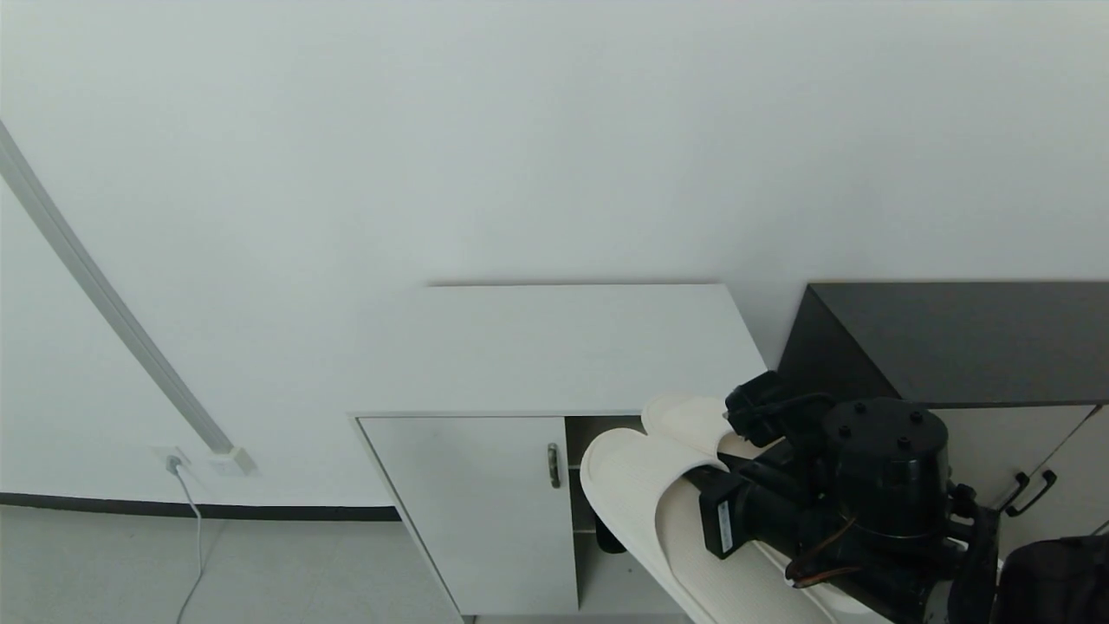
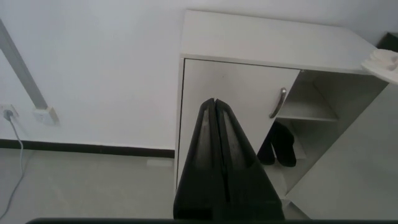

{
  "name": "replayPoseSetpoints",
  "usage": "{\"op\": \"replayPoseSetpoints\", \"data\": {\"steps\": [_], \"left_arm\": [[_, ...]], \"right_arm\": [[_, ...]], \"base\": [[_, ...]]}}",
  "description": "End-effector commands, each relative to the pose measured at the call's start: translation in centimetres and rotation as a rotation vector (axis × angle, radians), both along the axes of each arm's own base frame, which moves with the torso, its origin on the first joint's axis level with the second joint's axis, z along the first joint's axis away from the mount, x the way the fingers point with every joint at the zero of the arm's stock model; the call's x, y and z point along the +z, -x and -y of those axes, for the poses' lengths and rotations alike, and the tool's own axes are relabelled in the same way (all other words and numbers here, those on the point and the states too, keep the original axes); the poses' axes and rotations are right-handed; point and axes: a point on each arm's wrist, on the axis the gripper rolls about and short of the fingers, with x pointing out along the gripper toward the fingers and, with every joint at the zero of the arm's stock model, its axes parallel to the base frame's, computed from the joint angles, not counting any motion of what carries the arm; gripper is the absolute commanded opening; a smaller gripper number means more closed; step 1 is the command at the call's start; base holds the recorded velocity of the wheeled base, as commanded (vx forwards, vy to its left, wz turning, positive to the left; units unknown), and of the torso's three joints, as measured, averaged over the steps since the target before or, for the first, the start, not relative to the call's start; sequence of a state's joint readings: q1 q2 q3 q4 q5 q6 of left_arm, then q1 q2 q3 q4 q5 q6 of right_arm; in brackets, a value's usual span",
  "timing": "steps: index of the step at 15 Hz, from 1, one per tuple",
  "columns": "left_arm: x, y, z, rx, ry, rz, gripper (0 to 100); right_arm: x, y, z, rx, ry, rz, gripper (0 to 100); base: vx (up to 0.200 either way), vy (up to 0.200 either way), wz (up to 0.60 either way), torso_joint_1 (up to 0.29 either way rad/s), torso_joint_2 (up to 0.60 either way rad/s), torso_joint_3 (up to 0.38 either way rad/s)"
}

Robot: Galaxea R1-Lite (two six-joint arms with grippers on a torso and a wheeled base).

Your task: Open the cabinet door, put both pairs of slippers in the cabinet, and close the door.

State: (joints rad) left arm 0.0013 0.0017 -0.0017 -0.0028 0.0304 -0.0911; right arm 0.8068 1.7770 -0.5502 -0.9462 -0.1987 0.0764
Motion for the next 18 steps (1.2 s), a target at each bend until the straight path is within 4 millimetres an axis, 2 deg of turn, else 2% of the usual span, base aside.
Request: {"op": "replayPoseSetpoints", "data": {"steps": [1, 6, 18], "left_arm": [[0.00, 0.00, 0.00, 0.001, -0.001, 0.000, 0], [0.00, 0.00, 0.00, 0.001, -0.001, 0.000, 0], [0.00, 0.00, 0.00, 0.001, -0.001, 0.000, 0]], "right_arm": [[-0.15, 0.06, 0.06, 0.001, 0.004, -0.005, 0], [-0.43, 0.12, 0.06, 0.001, 0.009, -0.007, 0], [-0.53, 0.21, 0.02, 0.006, 0.012, -0.008, 0]], "base": [[0.000, 0.000, 0.00, 0.000, 0.00, 0.000], [0.000, 0.000, 0.00, -0.107, 0.24, 0.131], [0.000, 0.000, 0.00, -0.171, 0.39, 0.212]]}}
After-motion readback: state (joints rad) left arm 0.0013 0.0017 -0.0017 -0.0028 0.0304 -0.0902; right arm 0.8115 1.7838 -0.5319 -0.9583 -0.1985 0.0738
